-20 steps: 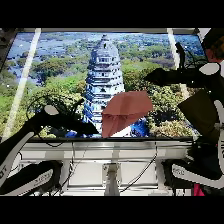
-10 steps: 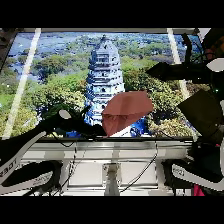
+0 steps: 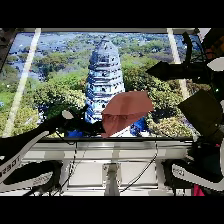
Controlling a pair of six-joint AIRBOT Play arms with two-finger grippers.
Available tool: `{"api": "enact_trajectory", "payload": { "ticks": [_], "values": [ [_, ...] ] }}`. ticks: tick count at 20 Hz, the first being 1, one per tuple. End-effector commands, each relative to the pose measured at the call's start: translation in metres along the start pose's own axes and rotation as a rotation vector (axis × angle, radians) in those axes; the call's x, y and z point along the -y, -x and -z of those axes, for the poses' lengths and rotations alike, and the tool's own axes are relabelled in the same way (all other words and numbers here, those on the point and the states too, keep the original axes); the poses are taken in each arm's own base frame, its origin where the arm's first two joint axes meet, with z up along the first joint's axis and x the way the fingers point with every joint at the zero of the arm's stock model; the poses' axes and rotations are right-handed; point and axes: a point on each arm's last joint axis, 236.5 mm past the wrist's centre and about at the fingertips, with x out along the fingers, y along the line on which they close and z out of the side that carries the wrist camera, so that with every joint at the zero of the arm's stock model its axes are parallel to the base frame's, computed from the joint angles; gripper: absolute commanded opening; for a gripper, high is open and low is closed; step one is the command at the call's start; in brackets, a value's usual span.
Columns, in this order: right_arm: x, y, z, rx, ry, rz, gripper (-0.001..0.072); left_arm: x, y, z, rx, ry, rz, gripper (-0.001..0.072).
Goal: Fold the clothes and pants, and hang the long-sleeved shirts on hangers.
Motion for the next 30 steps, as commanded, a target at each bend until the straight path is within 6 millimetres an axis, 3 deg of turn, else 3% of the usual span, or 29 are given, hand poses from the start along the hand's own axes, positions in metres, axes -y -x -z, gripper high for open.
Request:
{"api": "enact_trajectory", "payload": {
  "ticks": [1, 2, 3, 4, 5, 7, 10, 14, 17, 19, 21, 22, 23, 24, 27, 30],
  "values": [
    [0.001, 0.000, 0.001, -0.003, 0.004, 0.006, 0.0380, 0.005, 0.001, -0.017, 0.067, 0.020, 0.015, 0.0012],
    [0.004, 0.000, 0.002, -0.008, 0.008, 0.018, 0.0370, 0.007, 0.002, -0.019, 0.073, -0.014, 0.017, 0.0005],
    [0.008, 0.000, 0.004, -0.015, 0.017, 0.036, 0.0282, 0.012, 0.003, -0.022, 0.078, -0.034, 0.023, 0.0005],
    [0.017, 0.001, 0.007, -0.029, 0.032, 0.071, 0.0048, 0.017, 0.006, -0.026, 0.088, -0.057, 0.030, 0.0005],
    [0.029, 0.002, 0.010, -0.047, 0.046, 0.120, 0.0013, 0.023, 0.009, -0.031, 0.102, -0.082, 0.037, 0.0004],
    [0.063, 0.009, 0.022, -0.090, 0.018, 0.263, 0.0011, 0.036, 0.021, -0.045, 0.143, -0.120, 0.056, 0.0004],
    [0.083, 0.008, 0.038, -0.039, -0.143, 0.224, 0.0010, 0.048, 0.045, -0.065, 0.218, -0.128, 0.087, 0.0004],
    [0.109, 0.017, 0.103, 0.026, -0.349, 0.230, 0.0011, 0.045, 0.055, -0.074, 0.250, -0.111, 0.094, 0.0004],
    [0.115, 0.014, 0.173, -0.057, -0.259, 0.262, 0.0011, 0.045, 0.056, -0.077, 0.263, -0.133, 0.088, 0.0004],
    [0.123, 0.010, 0.206, -0.128, -0.127, 0.276, 0.0012, 0.044, 0.058, -0.083, 0.286, -0.127, 0.085, 0.0004],
    [0.136, 0.010, 0.216, -0.178, 0.017, 0.305, 0.0031, 0.042, 0.061, -0.086, 0.295, -0.119, 0.085, 0.0005],
    [0.141, 0.010, 0.212, -0.168, 0.049, 0.323, 0.0145, 0.041, 0.062, -0.087, 0.297, -0.117, 0.085, 0.0005],
    [0.147, 0.010, 0.204, -0.133, 0.054, 0.344, 0.0337, 0.041, 0.062, -0.087, 0.298, -0.117, 0.085, 0.0005],
    [0.151, 0.010, 0.199, -0.113, 0.057, 0.358, 0.0376, 0.041, 0.062, -0.087, 0.297, -0.118, 0.085, 0.0004],
    [0.154, 0.005, 0.199, -0.130, 0.127, 0.356, 0.0377, 0.041, 0.062, -0.087, 0.297, -0.118, 0.084, 0.0005],
    [0.136, -0.018, 0.213, -0.213, 0.274, 0.298, 0.0376, 0.041, 0.062, -0.087, 0.298, -0.118, 0.084, 0.0005]
  ]
}}
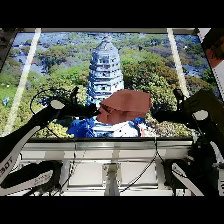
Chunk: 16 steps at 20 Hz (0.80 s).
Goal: Fold the clothes and pants, and hang the long-sleeved shirts on hangers.
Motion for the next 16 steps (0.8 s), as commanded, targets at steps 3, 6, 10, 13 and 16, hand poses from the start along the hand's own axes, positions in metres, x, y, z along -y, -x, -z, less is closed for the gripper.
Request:
{"api": "enact_trajectory", "payload": {
  "ticks": [3, 6, 10, 13, 16],
  "values": [
    [-0.025, -0.030, 0.002, -0.030, 0.356, -0.009, 0.0376, 0.000, 0.001, -0.001, 0.002, -0.001, 0.001, 0.0005],
    [-0.022, -0.041, -0.014, 0.024, 0.420, 0.057, 0.0377, 0.000, 0.001, -0.001, 0.002, -0.001, 0.001, 0.0005],
    [-0.012, -0.052, -0.012, 0.007, 0.420, 0.087, 0.0378, 0.000, 0.001, -0.001, 0.002, -0.001, 0.001, 0.0005],
    [-0.010, -0.061, -0.004, -0.018, 0.385, 0.070, 0.0378, 0.000, 0.001, -0.001, 0.003, -0.001, 0.001, 0.0005],
    [-0.014, -0.062, -0.006, -0.015, 0.392, 0.065, 0.0378, 0.000, 0.001, -0.001, 0.003, -0.001, 0.001, 0.0005]
  ]
}}
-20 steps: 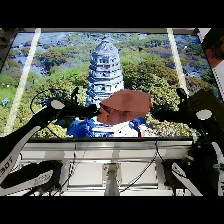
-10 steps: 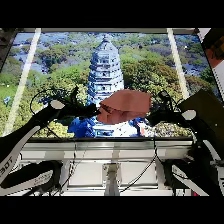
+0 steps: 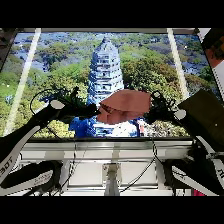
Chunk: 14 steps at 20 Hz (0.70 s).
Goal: Fold the clothes and pants, and hang the long-sleeved shirts on hangers.
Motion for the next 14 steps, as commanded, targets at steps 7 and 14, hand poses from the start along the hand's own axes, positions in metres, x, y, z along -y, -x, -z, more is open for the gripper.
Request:
{"api": "enact_trajectory", "payload": {
  "ticks": [7, 14],
  "values": [
    [-0.026, -0.009, -0.004, -0.011, 0.076, -0.040, 0.0014, -0.001, 0.001, -0.003, 0.007, 0.002, 0.000, 0.0005],
    [0.014, 0.074, -0.048, 0.190, -0.369, 0.084, 0.0008, 0.012, 0.060, -0.090, 0.227, -0.005, 0.043, 0.0004]
  ]
}}
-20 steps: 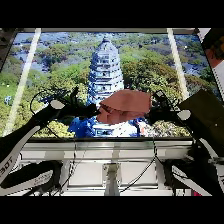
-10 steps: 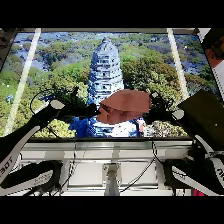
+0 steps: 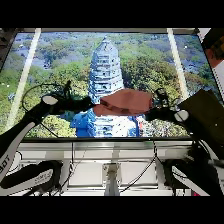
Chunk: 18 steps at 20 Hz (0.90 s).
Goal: Fold the clothes and pants, and hang the long-sleeved shirts on hangers.
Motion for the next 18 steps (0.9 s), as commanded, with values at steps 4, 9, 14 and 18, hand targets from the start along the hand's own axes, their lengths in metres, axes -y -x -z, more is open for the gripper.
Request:
{"api": "enact_trajectory", "payload": {
  "ticks": [4, 9, 14, 18],
  "values": [
    [-0.024, 0.119, -0.100, 0.297, -0.132, -0.010, 0.0007, 0.071, 0.046, -0.079, 0.185, -0.078, 0.132, 0.0004],
    [-0.056, 0.187, -0.163, 0.406, -0.086, -0.071, 0.0007, 0.159, 0.094, -0.126, 0.333, -0.170, 0.303, 0.0004],
    [-0.051, 0.186, -0.216, 0.463, -0.117, -0.104, 0.0008, 0.211, 0.152, -0.182, 0.590, -0.273, 0.340, 0.0004],
    [-0.035, 0.154, -0.289, 0.611, -0.073, -0.068, 0.0007, 0.232, 0.178, -0.215, 0.730, -0.372, 0.327, 0.0002]
  ]
}}
